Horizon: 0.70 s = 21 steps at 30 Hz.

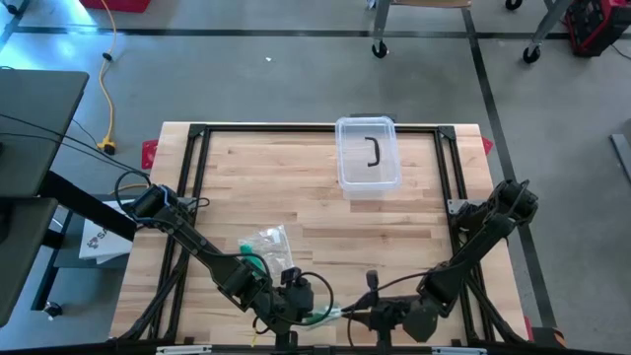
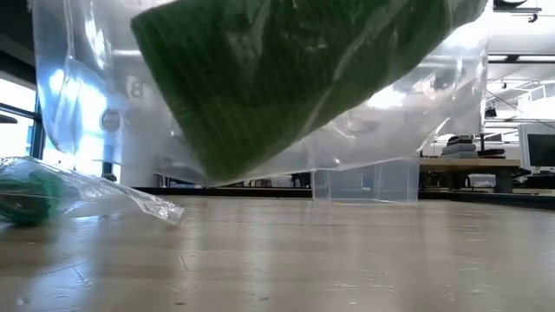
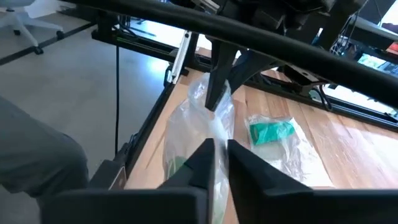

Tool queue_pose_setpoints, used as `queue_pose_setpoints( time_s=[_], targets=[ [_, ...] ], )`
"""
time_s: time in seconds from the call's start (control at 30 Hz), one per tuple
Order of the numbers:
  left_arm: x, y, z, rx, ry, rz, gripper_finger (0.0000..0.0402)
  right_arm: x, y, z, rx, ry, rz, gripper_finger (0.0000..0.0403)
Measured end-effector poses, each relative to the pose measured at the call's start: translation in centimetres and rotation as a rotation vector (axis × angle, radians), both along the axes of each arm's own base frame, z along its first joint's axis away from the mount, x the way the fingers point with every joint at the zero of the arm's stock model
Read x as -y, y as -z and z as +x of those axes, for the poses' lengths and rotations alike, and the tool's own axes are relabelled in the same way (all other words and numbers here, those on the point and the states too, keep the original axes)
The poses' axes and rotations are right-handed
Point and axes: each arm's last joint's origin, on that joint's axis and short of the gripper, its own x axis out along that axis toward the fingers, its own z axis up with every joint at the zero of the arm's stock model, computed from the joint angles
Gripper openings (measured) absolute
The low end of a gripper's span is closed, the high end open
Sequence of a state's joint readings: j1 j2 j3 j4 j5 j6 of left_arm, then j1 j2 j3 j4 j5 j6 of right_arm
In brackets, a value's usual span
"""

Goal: Roll bandage
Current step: Close the transparent zip bag

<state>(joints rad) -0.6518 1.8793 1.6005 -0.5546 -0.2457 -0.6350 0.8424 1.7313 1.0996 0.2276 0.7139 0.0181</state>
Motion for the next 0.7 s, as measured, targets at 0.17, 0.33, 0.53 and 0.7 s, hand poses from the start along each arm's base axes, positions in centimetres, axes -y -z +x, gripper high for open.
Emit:
queue_pose_setpoints(
  time_s=[0.17,0.33,0.53,0.7],
  targets=[
    [0.0,-0.2,0.2,0.046,-0.038,0.012,0.0002,0.0,0.0,0.0,0.002,0.011,0.012,0.0005],
    [-1.2,-0.4,0.9,0.103,-0.011,0.174,0.0046,0.3,-0.2,-0.6,0.027,0.166,0.035,0.0002],
    [-4.5,-2.8,0.7,0.159,-0.049,0.419,0.0134,1.9,-1.9,-2.5,0.015,0.336,0.161,0.0001],
    [-5.4,-5.0,-0.2,0.298,-0.288,0.773,0.0165,3.0,-3.8,-3.5,0.035,0.374,0.245,0.0]
  ],
)
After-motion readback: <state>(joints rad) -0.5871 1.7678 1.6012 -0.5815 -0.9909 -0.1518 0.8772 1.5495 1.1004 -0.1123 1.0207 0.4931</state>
